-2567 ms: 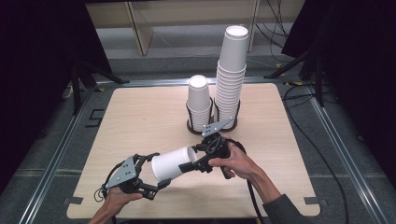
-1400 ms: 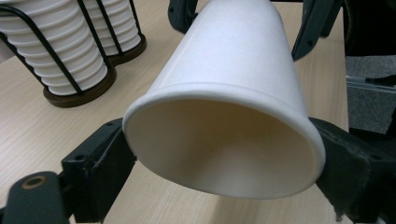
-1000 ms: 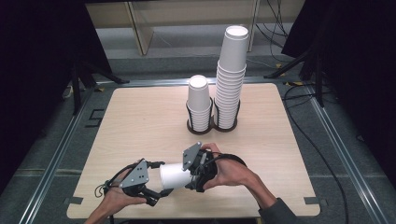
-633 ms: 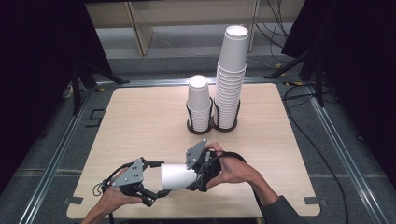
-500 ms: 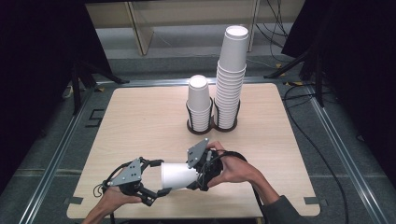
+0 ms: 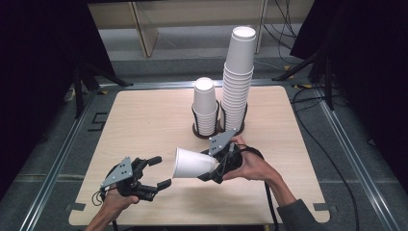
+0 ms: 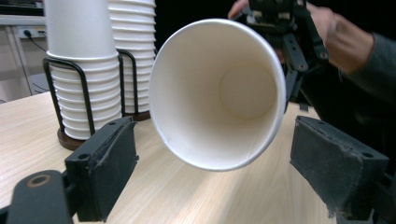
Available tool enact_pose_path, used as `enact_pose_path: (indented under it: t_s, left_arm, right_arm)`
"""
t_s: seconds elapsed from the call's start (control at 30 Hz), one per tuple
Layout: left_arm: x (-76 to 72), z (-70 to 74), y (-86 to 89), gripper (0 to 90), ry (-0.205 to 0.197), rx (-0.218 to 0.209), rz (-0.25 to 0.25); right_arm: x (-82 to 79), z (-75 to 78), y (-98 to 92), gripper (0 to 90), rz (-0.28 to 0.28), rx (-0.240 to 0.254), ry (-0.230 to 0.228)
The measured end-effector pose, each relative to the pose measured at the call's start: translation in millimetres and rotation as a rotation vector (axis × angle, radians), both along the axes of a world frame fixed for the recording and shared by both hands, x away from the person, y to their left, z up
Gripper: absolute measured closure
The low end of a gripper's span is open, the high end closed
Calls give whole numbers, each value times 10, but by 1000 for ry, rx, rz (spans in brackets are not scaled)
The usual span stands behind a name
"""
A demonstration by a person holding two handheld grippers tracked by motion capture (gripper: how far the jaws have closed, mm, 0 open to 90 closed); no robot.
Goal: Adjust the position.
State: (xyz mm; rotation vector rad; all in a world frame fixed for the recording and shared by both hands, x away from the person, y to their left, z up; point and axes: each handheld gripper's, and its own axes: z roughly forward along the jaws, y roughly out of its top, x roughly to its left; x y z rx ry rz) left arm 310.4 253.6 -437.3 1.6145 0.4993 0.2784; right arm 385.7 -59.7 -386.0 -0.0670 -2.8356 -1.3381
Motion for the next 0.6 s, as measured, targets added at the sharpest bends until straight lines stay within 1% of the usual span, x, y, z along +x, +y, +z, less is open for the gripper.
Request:
enact_pose_path:
  t_s: [0.03, 0.07, 0.13, 0.17, 0.23, 0.27, 0.3, 0.33, 0.37, 0.4, 0.43, 0.47, 0.5, 0.53, 0.57, 0.6]
  left_arm:
    - [1, -4, -11, 142, 5, -6, 11]
    - [0, -10, -25, 142, 11, -15, 15]
    - [5, -18, -39, 142, 22, -13, 4]
    - [3, -21, -51, 142, 29, -21, 2]
    - [7, -26, -81, 142, 41, -23, -5]
    - [6, -26, -91, 142, 47, -16, 5]
    - [8, -26, -99, 139, 54, -11, 9]
    - [13, -30, -112, 124, 55, -16, 10]
    - [12, -29, -119, 104, 53, -11, 14]
    - [11, -29, -124, 70, 51, -3, 21]
    - [9, -28, -140, 34, 55, -10, 30]
    - [4, -22, -142, 2, 55, -2, 38]
    - [-1, -19, -148, 0, 50, -7, 35]
    - [-3, -13, -151, 3, 37, -7, 28]
    - [-10, -5, -153, 3, 30, 4, 27]
    - [-17, -3, -163, 1, 25, 4, 30]
  right_arm:
    - [5, 6, -6, 238, 1, 9, -9]
    - [-17, 10, -12, 237, -16, 12, 18]
    - [-14, 17, -6, 237, -1, 28, 12]
    - [-11, 18, 3, 237, 12, 39, 5]
    - [-17, 22, 12, 237, 17, 46, 5]
    - [-17, 27, 17, 237, 22, 49, -8]
    - [-20, 25, 25, 237, 31, 54, -8]
    - [-32, 22, 34, 237, 33, 51, 6]
    - [-31, 23, 42, 237, 35, 56, -11]
    - [-56, 23, 43, 237, 25, 52, 22]
    - [-51, 22, 49, 237, 35, 54, 20]
    - [-48, 17, 63, 237, 50, 59, 11]
    - [-51, 13, 72, 237, 58, 61, 12]
    - [-49, 14, 76, 237, 60, 62, 2]
    - [-50, 9, 85, 237, 64, 61, -1]
    - [-56, 0, 94, 237, 69, 61, 18]
